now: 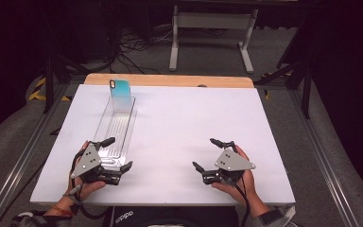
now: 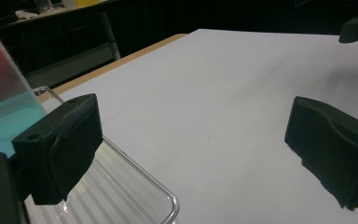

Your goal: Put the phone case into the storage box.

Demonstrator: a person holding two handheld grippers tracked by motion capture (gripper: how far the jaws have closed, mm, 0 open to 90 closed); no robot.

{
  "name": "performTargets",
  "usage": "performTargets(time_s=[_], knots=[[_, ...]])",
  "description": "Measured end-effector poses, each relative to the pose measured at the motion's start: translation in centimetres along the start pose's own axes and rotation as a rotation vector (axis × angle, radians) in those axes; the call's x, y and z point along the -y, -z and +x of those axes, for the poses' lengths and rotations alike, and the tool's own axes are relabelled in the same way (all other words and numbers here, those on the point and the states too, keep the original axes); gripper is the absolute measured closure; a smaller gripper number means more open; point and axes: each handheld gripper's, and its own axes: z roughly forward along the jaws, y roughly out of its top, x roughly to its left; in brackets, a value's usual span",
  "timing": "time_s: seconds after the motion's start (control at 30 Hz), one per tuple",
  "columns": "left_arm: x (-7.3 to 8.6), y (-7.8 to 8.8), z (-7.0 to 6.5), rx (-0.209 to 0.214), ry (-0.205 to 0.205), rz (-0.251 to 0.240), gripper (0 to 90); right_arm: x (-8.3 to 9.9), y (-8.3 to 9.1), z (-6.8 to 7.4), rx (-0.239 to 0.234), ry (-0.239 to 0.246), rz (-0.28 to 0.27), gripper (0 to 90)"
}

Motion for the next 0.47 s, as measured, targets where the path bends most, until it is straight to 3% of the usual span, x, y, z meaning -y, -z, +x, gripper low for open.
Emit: performTargets(time_s=[0.47], knots=[[0.00,-0.32,0.17,-0.006,0.011,0.006,5.0,0.38,-0.13,-0.15,0.007,-0.001,0.026,11.1]])
